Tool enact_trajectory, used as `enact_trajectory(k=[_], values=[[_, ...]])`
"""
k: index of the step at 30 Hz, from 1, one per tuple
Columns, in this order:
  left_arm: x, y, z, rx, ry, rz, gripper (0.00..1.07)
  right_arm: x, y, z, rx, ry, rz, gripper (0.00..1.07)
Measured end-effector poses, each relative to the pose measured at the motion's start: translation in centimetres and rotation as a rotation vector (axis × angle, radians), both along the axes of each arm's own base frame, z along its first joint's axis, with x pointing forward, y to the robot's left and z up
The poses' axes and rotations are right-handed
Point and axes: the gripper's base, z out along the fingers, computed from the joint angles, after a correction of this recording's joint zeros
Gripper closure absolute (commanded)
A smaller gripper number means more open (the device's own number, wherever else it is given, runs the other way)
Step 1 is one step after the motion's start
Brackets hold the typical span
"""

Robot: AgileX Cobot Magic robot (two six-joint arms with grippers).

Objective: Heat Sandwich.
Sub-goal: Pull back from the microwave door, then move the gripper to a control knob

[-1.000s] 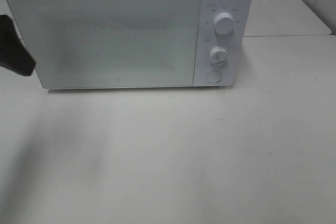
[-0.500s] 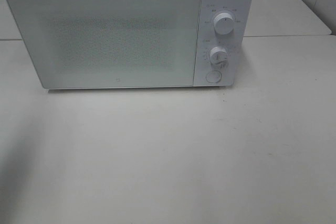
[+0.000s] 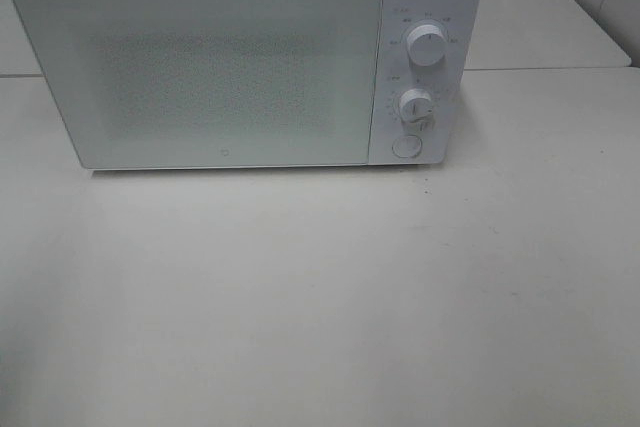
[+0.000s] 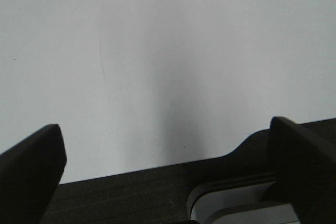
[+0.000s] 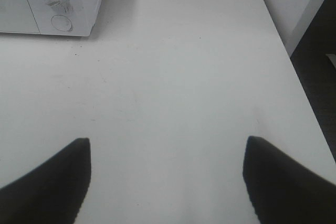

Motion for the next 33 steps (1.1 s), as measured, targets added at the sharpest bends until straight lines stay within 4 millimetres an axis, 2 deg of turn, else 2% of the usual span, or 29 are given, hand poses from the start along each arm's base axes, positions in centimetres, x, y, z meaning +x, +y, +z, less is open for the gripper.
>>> enact_trajectory(k=[8,12,18,33], values=[[-2.9,0.2,-1.8,0.009,-0.07,-0.024,0.05,0.0,0.0,0.0,0.0,0.0,0.0,0.31],[-3.5,0.1,-1.7,0.005,-0.131,-0.03,0.05,0.0,0.0,0.0,0.0,0.0,0.0,0.31],[-3.5,0.1,-2.1,-0.011,-0.185,-0.026,0.05,0.0,0.0,0.0,0.0,0.0,0.0,0.31],[-3.5,-0.4,-2.0,-0.076,-0.188,-0.019,0.05,0.0,0.0,0.0,0.0,0.0,0.0,0.31]])
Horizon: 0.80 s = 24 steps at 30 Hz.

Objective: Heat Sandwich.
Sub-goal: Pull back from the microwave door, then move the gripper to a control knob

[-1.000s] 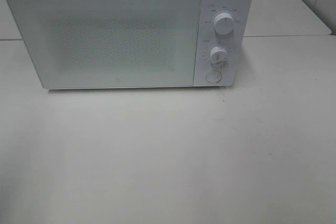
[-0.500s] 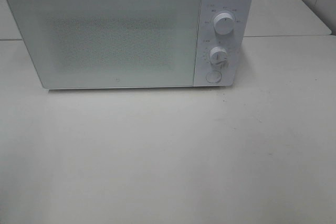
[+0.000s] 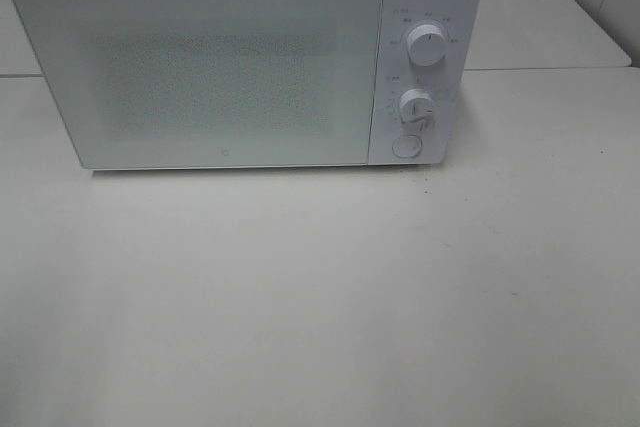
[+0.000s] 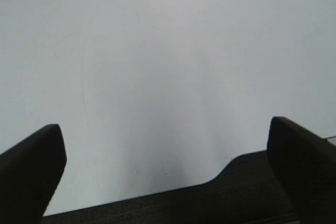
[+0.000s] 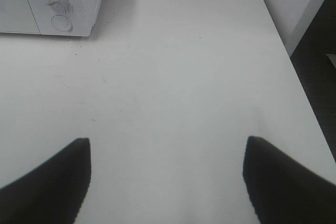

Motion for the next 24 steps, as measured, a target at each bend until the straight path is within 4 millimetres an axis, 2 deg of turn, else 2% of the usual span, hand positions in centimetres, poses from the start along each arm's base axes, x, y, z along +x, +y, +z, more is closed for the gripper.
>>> enact_trajectory(k=[5,14,24], values=[[-0.5,0.2,0.1,-0.002,-0.034,0.034,0.05,0.0,0.0,0.0,0.0,0.0,0.0,0.31],[-5.0,0.2,0.7,-0.011,-0.325,0.034,0.05,0.0,0.0,0.0,0.0,0.0,0.0,0.31],[-5.1,0.2,0.7,-0.011,-0.329,0.034,0.05,0.0,0.0,0.0,0.0,0.0,0.0,0.31]])
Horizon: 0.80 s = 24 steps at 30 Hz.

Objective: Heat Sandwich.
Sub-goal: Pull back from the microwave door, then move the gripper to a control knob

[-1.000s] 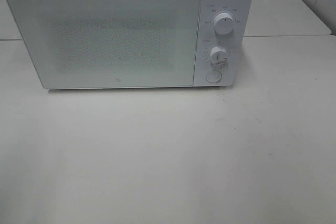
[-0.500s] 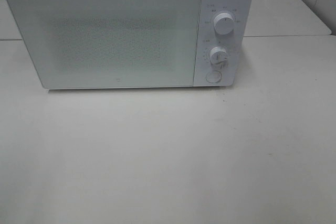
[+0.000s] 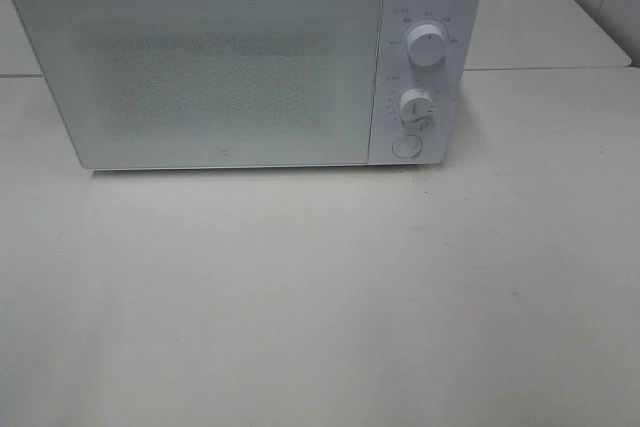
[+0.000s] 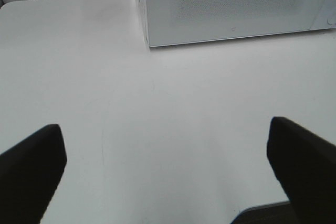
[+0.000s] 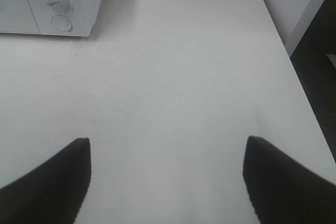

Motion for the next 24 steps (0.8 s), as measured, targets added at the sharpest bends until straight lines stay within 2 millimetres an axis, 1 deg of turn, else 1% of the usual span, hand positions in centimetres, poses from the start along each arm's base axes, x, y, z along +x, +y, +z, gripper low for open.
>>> enact_trajectory(k=[24], values=[[-0.03,0.0,0.0,0.0,-0.002,0.0,0.05,0.0,0.0,0.0,0.0,0.0,0.0,0.31]])
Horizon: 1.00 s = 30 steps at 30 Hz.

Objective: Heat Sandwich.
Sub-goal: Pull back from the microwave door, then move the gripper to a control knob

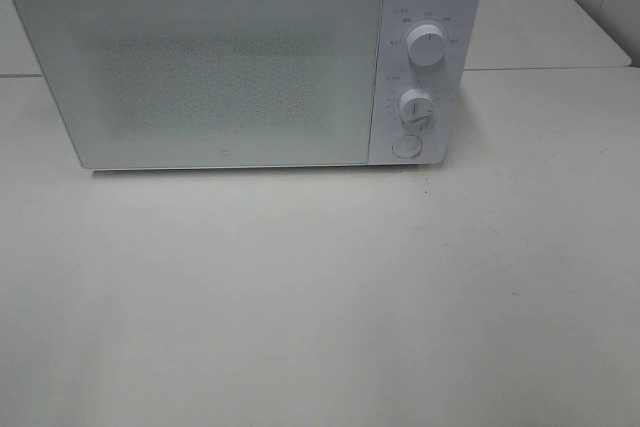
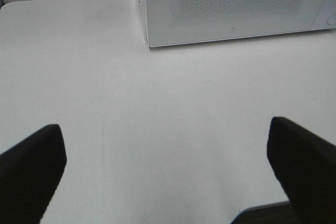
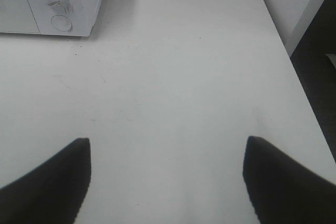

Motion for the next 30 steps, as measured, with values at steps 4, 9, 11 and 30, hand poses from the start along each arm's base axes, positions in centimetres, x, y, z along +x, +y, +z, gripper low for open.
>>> enact_trajectory(k=[4,9,11,30], values=[[0.0,0.0,0.0,0.0,0.0,0.0,0.05,0.0,0.0,0.0,0.0,0.0,0.0,0.31],[0.0,0.0,0.0,0.0,0.0,0.0,0.05,0.0,0.0,0.0,0.0,0.0,0.0,0.31],[0.0,0.0,0.0,0.0,0.0,0.0,0.05,0.0,0.0,0.0,0.0,0.0,0.0,0.31],[0.0,0.0,0.0,0.0,0.0,0.0,0.05,0.0,0.0,0.0,0.0,0.0,0.0,0.31]])
